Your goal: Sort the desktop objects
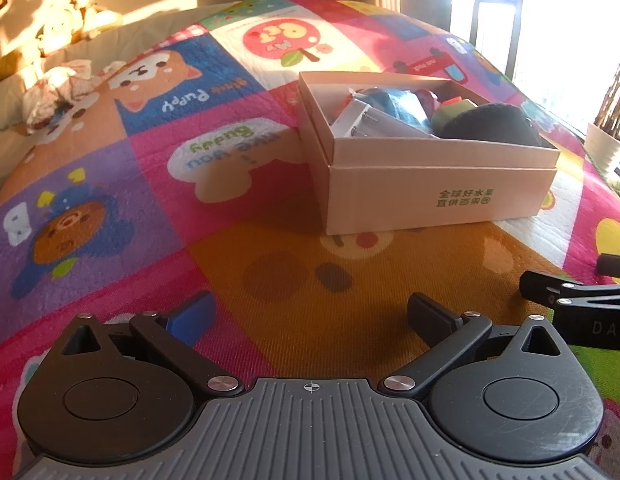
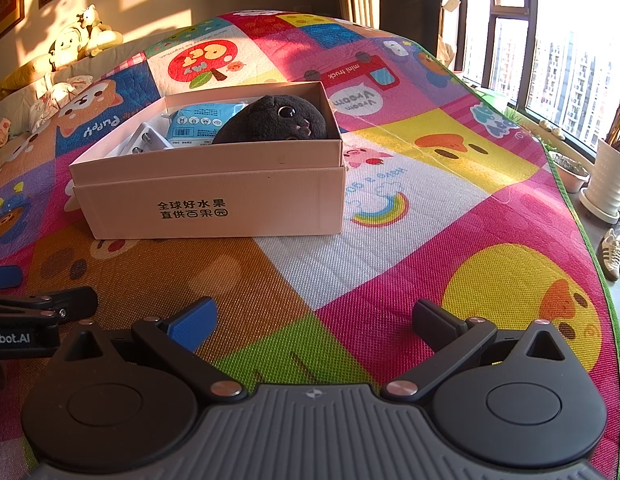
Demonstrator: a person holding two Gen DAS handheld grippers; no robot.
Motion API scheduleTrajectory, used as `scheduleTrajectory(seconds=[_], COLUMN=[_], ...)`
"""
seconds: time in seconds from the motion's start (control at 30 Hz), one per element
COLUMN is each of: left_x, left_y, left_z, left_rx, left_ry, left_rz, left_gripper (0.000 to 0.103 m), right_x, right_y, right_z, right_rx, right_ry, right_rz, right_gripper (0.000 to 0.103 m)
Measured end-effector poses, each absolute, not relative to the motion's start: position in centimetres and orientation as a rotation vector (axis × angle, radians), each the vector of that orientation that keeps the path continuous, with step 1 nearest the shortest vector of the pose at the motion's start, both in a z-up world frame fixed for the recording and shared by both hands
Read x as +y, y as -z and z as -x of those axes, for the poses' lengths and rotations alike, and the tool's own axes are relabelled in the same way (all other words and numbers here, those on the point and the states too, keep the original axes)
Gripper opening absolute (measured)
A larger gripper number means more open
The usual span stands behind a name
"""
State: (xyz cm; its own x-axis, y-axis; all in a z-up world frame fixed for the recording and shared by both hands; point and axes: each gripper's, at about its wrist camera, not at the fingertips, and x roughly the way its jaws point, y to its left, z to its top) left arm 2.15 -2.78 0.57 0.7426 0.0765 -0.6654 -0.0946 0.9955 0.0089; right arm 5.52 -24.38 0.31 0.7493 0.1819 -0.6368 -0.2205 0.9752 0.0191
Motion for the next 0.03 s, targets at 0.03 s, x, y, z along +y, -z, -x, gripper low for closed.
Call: scheduleTrajectory(seconds=[0.03], left_x=[-2.83], left_y=[-0.57], left_z=[-2.16], left_rx=[0.728], left_ry=[-0.094], left_rz=[0.026], left_gripper=[0.103], right_x=[-24.35], right_y=[-0.3], right_z=[-5.5], right_rx=[0.69], right_ry=[-0.22], right_rz=[0.058], right_gripper=[0.103])
